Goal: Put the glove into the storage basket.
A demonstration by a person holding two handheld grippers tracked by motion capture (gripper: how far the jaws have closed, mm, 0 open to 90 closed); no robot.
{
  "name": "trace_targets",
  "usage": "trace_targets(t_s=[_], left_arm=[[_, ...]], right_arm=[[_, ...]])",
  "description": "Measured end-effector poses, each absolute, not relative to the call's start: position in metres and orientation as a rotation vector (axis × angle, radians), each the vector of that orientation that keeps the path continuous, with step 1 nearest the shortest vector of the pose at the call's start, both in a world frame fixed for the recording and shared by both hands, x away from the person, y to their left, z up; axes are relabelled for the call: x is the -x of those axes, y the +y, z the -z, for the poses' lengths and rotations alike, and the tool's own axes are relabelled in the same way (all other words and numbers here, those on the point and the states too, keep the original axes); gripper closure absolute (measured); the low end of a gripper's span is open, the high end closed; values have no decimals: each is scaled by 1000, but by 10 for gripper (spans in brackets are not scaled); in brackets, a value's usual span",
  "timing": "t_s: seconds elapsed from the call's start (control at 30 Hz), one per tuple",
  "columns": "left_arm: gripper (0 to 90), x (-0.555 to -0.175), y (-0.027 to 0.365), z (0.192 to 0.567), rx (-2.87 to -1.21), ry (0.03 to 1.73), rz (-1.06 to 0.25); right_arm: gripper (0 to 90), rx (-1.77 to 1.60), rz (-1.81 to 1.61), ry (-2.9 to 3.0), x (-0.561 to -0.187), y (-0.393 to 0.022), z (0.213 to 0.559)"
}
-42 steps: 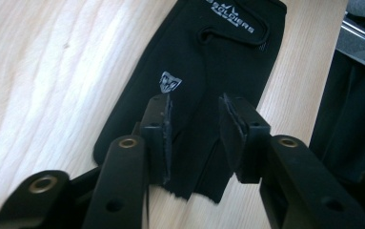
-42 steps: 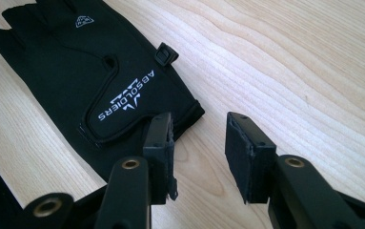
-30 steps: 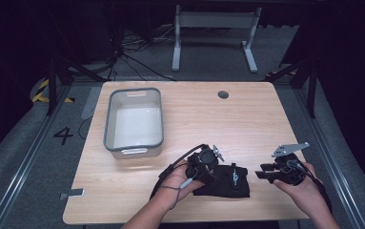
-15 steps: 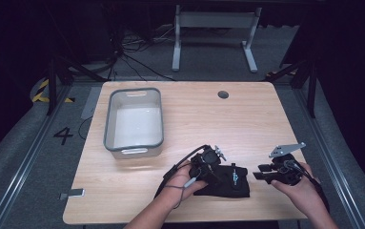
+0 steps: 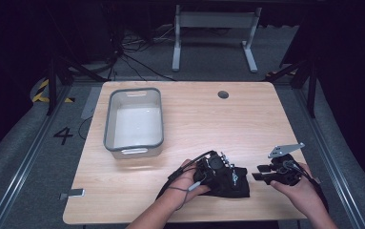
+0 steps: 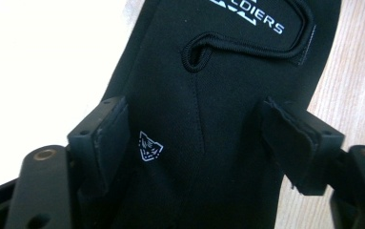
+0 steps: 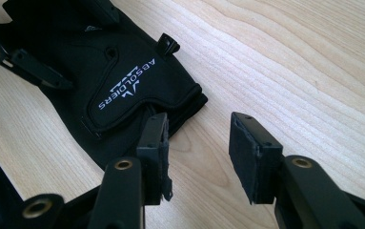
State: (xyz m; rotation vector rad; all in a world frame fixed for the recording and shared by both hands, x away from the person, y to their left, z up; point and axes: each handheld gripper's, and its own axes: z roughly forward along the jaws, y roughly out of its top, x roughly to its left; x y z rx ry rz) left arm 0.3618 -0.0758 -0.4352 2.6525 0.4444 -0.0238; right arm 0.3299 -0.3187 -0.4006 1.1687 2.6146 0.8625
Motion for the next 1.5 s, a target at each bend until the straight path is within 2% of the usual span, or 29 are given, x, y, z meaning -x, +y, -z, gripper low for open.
trace_targets(t_s=[0.5, 0.77, 0.87, 0.97, 1.0, 1.03, 1.07, 1.1, 1.23, 1.5], left_arm=[[252, -357, -89, 436, -2730, 489, -36], [301, -355, -90, 435, -2747, 462, -55], [358, -352, -92, 434, -2759, 445, -60], [443, -350, -93, 432, -2770, 423, -55], [498, -349, -93, 432, -2768, 416, -51], [498, -349, -93, 431, -2768, 405, -46], [551, -348, -93, 431, -2764, 406, -45], [551, -348, -93, 431, -2762, 402, -47], [642, -347, -93, 429, -2757, 404, -28], [669, -347, -93, 427, -2744, 423, -22]], right_arm=[[588, -1176, -903, 2630, -330, -318, 403], [593, -1184, -922, 2624, -329, -320, 402], [597, -1176, -928, 2620, -329, -320, 401], [604, -1172, -941, 2605, -328, -320, 399], [607, -1170, -956, 2593, -328, -321, 398], [607, -1170, -956, 2593, -328, -321, 398], [608, -1170, -964, 2591, -328, -322, 398], [608, -1170, -964, 2591, -328, -322, 398], [610, -1176, -961, 2591, -329, -322, 399], [610, -1184, -966, 2572, -328, -328, 398]])
